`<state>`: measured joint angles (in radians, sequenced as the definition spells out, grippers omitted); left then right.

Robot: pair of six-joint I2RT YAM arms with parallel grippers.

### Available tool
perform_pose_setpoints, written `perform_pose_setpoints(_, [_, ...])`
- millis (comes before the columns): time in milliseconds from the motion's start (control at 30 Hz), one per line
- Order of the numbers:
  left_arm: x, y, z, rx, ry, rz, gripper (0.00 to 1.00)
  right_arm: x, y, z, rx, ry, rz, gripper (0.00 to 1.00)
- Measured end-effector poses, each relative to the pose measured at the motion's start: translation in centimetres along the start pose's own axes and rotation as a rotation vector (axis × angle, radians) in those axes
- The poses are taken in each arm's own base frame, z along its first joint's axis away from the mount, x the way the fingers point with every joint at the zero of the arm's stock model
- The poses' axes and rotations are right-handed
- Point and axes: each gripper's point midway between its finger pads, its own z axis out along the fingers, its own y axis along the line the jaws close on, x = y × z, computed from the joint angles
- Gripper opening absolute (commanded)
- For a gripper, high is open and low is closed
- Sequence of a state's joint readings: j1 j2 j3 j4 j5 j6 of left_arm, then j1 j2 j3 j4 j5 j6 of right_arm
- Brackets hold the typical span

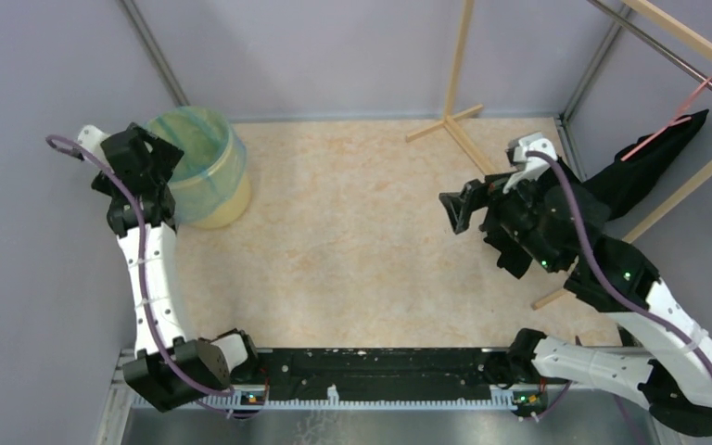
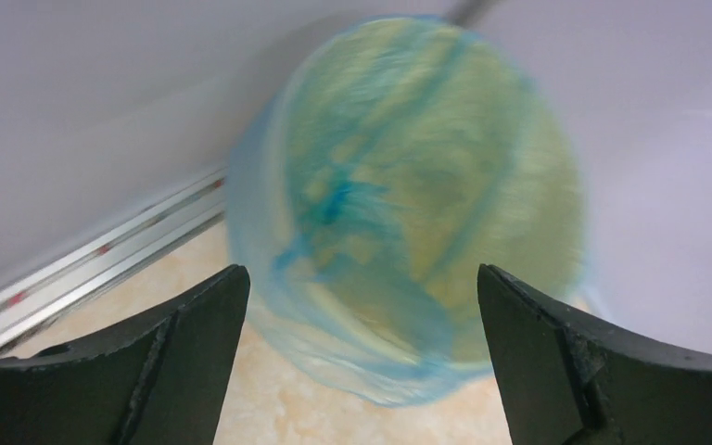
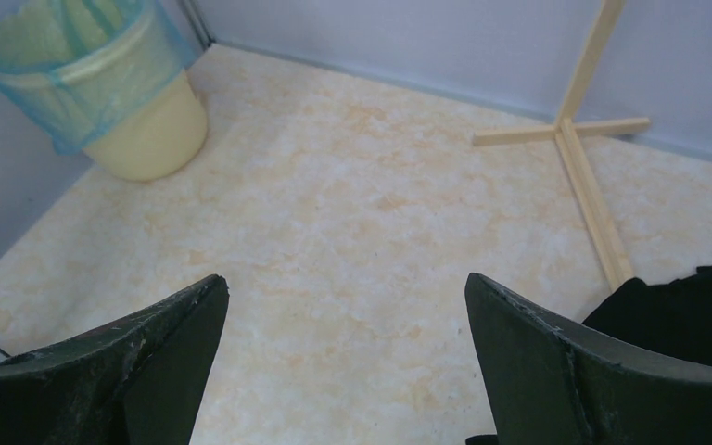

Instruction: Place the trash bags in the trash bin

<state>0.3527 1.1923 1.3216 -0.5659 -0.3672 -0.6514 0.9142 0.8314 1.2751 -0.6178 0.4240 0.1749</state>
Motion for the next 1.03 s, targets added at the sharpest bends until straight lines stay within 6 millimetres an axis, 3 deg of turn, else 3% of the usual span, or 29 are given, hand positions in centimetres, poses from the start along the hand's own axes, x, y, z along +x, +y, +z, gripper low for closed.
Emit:
perform_pose_setpoints(67, [-1.0,-2.8,-2.0,0.157,0.002,0.021,0.98,-1.9,0.0,-1.1,-0.018,-0.045,0.002,0.99])
perform_pose_setpoints(133, [-1.9,-7.2,-5.3,0.390,-0.001,0.076,0.98,-3.9,0.0,-2.3,-0.045,-0.095,0.004,0.99])
perform_pose_setpoints(233, [-1.3,-15.0,-13.6,0.840,-0.010,0.211,0.99,-6.7,-0.1,-4.8,-0.091,-0.177,0.013,0.99])
perform_pose_setpoints(300, [0.5,-18.5,-21.1,1.176,0.000,0.313,0.99,-8.5,-0.2,-6.8,-0.128,-0.238,0.021,0.99])
perform_pose_setpoints(333, [1.4,-19.2,-24.8,1.334,0.006,0.361,0.99,-9.4,-0.3,-7.9,-0.145,-0.271,0.026,0.99])
perform_pose_setpoints(400, [2.0,-19.1,-30.2,1.553,-0.009,0.421,0.99,-10.9,-0.8,-10.4,-0.174,-0.341,0.043,0.99])
perform_pose_setpoints(500, [1.3,-17.3,-35.2,1.737,-0.101,0.465,0.99,-12.3,-1.7,-13.6,-0.202,-0.434,0.071,0.99])
perform_pose_setpoints(600, [0.1,-15.3,-37.8,1.799,-0.214,0.466,0.99,-13.0,-2.3,-15.1,-0.206,-0.474,0.088,0.99])
perform_pose_setpoints(733, [-1.9,-13.5,-40.3,1.841,-0.354,0.447,0.99,-13.3,-2.1,-14.7,-0.203,-0.462,0.092,0.99])
perform_pose_setpoints(1033, [-1.2,-13.6,-40.0,1.842,-0.367,0.463,0.99,-12.1,-1.5,-11.9,-0.170,-0.393,0.073,0.99])
